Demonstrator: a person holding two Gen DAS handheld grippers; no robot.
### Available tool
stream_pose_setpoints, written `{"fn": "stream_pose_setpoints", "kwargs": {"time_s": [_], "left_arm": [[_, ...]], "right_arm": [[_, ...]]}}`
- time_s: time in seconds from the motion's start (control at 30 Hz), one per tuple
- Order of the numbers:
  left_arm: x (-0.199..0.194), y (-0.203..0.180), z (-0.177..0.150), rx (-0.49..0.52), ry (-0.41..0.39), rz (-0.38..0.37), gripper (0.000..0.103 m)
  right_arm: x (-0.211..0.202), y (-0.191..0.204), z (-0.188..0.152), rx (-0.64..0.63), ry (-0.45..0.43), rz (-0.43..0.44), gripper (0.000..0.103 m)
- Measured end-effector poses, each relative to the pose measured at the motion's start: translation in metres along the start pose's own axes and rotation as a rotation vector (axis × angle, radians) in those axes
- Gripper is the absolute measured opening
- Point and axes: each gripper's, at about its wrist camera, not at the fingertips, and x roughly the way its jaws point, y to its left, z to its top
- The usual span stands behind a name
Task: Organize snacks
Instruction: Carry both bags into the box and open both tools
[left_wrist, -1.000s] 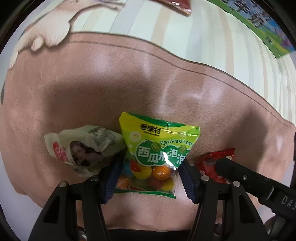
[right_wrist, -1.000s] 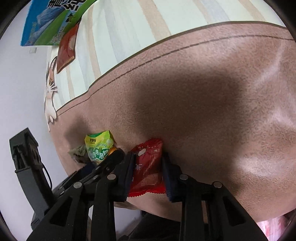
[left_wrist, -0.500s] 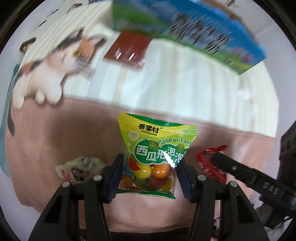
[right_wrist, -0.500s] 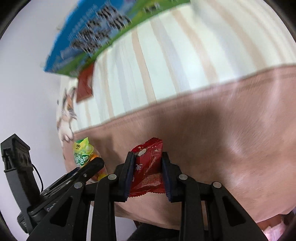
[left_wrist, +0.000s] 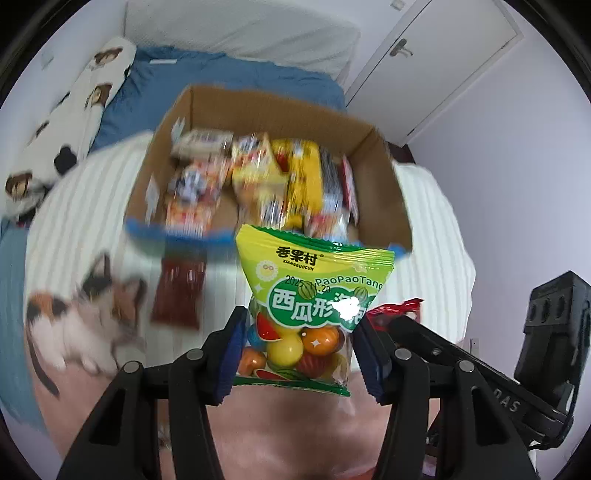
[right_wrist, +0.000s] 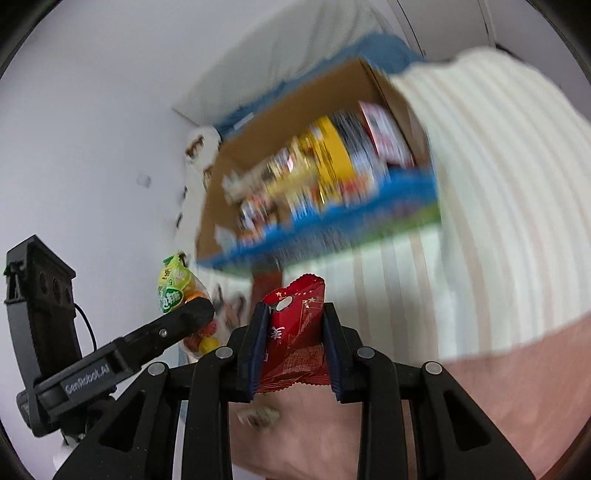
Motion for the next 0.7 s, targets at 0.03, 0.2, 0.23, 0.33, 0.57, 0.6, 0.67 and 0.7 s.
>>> {"fn": "stream_pose_setpoints", "kwargs": {"time_s": [0.03,0.2,0.23,0.33,0.57,0.6,0.67,0.7], "left_arm": [[-0.003,0.003,0.009,0.001,-0.005,0.002,0.052],[0.002,0.014,0.060,-0.007,-0.008,0.021,0.052],[0.010,0.018,0.068,-0.010,-0.003,0.030,0.052],[0.030,0.029,0.091,-0.016,0.021,0.060,0.053],[0.086,0.050,0.122,-0.006,0.112,0.131,0.053],[0.094,0.052,0.123,-0.007,0.127,0.133,0.053],[0.110,0.056,0.123,-0.009,0.173,0.128,0.053],[0.119,0.059,0.123,-0.015,0.204,0.125,0.053]], "right_arm": [[-0.001,0.006,0.011,-0.007,-0.015,-0.001,0.031],[-0.008,0.015,0.063,-0.023,-0.084,-0.023,0.031],[-0.008,0.015,0.076,-0.028,-0.096,-0.036,0.031],[0.002,0.011,0.103,-0.033,-0.110,-0.083,0.031],[0.043,-0.017,0.142,-0.022,-0.070,-0.204,0.031],[0.049,-0.020,0.144,-0.019,-0.060,-0.214,0.031],[0.059,-0.028,0.145,-0.009,-0.041,-0.231,0.031],[0.064,-0.032,0.146,0.000,-0.030,-0.242,0.031]]}}
